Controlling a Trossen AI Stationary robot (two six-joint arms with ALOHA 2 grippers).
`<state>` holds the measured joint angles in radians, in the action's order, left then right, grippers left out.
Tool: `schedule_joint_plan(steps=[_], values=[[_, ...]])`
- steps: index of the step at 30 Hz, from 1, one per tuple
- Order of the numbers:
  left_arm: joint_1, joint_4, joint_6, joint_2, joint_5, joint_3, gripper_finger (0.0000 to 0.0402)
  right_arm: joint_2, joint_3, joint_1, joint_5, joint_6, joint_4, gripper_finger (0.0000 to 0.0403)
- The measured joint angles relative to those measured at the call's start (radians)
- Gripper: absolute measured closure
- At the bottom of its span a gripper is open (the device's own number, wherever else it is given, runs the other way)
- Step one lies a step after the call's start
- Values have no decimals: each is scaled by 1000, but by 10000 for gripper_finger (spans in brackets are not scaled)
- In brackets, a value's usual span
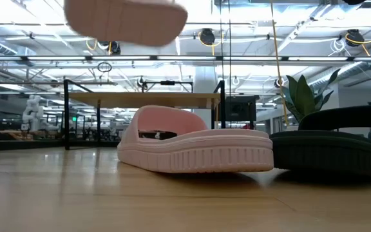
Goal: Pick and place slides into the shelf
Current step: Put the top pink slipper on the shelf
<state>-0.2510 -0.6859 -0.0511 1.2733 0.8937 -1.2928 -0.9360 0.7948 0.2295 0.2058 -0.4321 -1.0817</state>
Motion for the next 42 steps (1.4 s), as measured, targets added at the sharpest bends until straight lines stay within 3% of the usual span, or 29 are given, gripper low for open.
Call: schedule_joint_plan(steps=[5, 13, 21, 31, 42], values=[[42, -19, -79, 60, 210, -162, 401, 0, 0, 0, 0, 0, -3, 188], [126, -19, -399, 198, 387, -386, 401, 0, 0, 0, 4, -53, -5, 188], [217, -12, -762, 314, 669, -528, 401, 0, 0, 0, 4, -77, 2, 188], [332, 93, -837, 345, 679, -554, 402, 0, 0, 0, 5, -98, 20, 188], [440, -46, -663, 344, 678, -405, 401, 0, 0, 0, 5, -132, 39, 188]])
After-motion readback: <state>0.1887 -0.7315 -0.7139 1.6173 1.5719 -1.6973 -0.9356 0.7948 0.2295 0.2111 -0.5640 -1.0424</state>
